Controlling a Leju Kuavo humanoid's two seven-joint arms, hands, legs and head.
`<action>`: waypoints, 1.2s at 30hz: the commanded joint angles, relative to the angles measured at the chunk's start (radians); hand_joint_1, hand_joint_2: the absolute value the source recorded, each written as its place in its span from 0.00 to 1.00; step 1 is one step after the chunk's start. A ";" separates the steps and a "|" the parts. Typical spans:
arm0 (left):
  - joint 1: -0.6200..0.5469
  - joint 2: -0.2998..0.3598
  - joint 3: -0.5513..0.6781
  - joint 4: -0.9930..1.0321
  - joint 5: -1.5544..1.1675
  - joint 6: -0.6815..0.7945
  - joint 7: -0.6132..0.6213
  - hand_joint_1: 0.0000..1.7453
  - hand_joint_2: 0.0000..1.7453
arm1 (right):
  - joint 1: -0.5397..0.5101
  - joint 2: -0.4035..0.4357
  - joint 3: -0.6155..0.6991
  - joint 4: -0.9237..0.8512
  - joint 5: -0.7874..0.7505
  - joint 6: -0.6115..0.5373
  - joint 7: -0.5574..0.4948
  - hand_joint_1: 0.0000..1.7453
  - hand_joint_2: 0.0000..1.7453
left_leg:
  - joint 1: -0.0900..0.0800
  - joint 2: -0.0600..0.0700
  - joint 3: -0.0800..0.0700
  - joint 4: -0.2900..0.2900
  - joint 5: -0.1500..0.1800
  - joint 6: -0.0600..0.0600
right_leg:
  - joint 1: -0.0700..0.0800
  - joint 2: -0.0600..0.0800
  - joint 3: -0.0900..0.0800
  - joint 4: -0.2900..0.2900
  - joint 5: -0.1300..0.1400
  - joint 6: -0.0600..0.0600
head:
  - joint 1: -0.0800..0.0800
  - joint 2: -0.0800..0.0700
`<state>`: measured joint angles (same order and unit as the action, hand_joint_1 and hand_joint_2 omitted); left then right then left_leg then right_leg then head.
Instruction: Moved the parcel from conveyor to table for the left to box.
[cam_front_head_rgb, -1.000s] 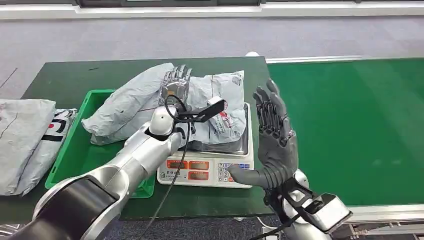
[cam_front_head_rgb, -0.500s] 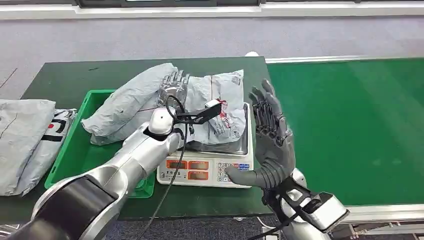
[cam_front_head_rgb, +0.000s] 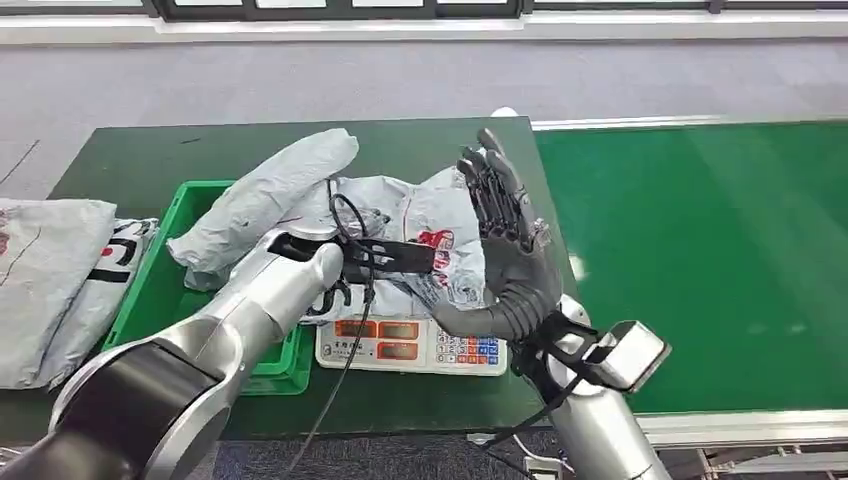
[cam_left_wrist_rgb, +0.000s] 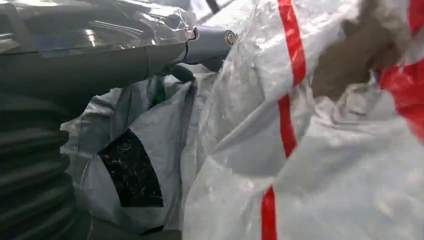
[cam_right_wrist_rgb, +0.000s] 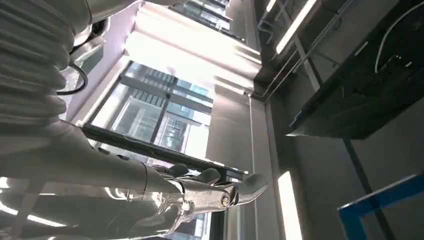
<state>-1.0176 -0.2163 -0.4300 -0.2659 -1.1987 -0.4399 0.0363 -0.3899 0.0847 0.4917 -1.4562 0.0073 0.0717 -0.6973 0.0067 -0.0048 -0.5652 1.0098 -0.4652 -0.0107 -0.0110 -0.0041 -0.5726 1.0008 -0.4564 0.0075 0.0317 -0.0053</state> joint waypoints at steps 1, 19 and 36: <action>0.041 0.011 0.040 0.063 -0.005 0.012 -0.038 0.15 1.00 | -0.077 -0.034 0.018 0.145 -0.038 -0.015 -0.001 0.00 1.00 | 0.000 0.004 0.000 -0.004 0.004 0.000 | 0.000 0.004 -0.001 -0.004 0.005 0.000 | 0.000 0.000; 0.029 0.019 -0.026 -0.064 -0.155 0.979 -0.020 1.00 1.00 | -0.086 -0.074 0.086 0.178 -0.109 -0.135 -0.001 0.00 1.00 | 0.000 0.003 -0.009 -0.002 0.005 0.000 | 0.000 0.002 -0.010 -0.002 0.005 -0.001 | 0.000 0.000; 0.214 0.117 0.148 -0.543 0.050 1.138 -0.220 1.00 1.00 | 0.162 -0.046 -0.020 -0.101 0.087 -0.167 0.013 0.00 1.00 | 0.000 0.002 -0.014 -0.002 0.005 0.000 | 0.000 0.001 -0.015 -0.001 0.004 0.000 | 0.000 0.000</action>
<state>-0.9040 -0.1794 -0.4059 -0.5529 -1.2384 0.6966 -0.1269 -0.3351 0.0343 0.5253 -1.4217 0.0060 -0.1442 -0.7027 0.0065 -0.0053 -0.5805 1.0102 -0.4609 -0.0109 -0.0110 -0.0055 -0.5880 1.0013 -0.4533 0.0075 0.0317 -0.0053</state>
